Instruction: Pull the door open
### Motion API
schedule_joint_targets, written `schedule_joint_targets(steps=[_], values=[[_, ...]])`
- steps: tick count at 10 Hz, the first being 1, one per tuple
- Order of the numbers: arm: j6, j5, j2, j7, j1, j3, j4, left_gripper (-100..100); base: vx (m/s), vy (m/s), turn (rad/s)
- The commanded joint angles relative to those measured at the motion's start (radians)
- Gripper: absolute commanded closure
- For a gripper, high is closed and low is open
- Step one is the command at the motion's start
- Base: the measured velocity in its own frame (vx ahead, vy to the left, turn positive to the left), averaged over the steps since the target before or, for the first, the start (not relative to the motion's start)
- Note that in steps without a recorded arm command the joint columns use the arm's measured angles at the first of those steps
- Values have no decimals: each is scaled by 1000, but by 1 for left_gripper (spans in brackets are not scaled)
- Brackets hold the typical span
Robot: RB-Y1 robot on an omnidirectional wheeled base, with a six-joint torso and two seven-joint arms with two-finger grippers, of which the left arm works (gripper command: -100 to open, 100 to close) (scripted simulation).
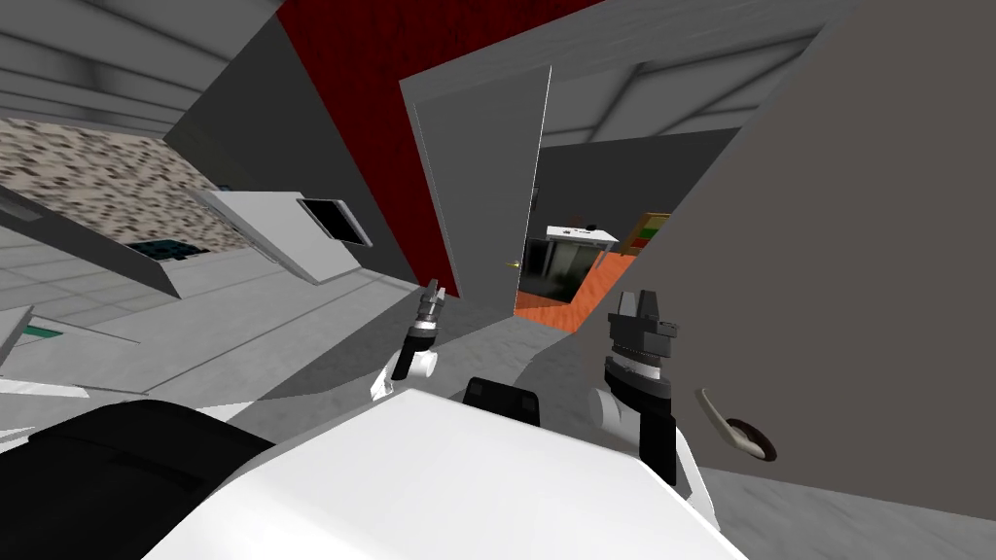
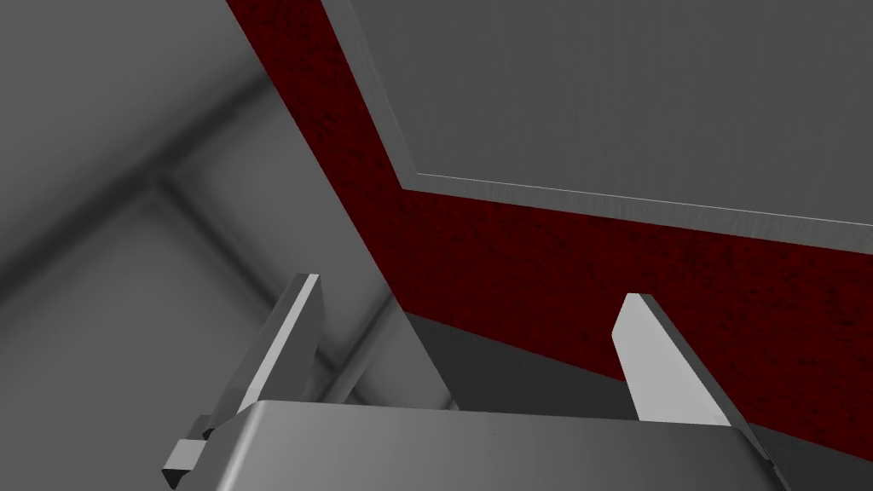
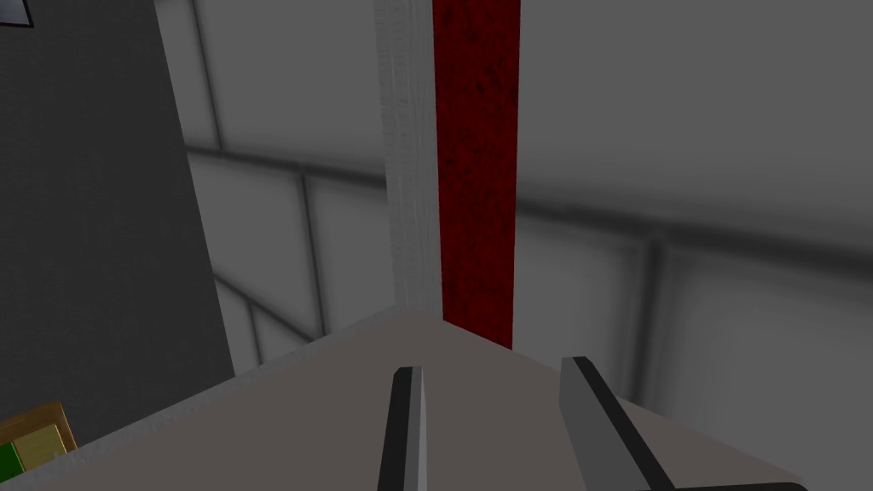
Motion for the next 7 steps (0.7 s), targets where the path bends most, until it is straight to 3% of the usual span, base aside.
schedule_joint_targets(steps=[1,7], values=[[-8,3,6,9,-10,-1,38,-100,103,-33,-63],[-44,14,28,44,-53,-3,192,-100,106,-40,-67]])
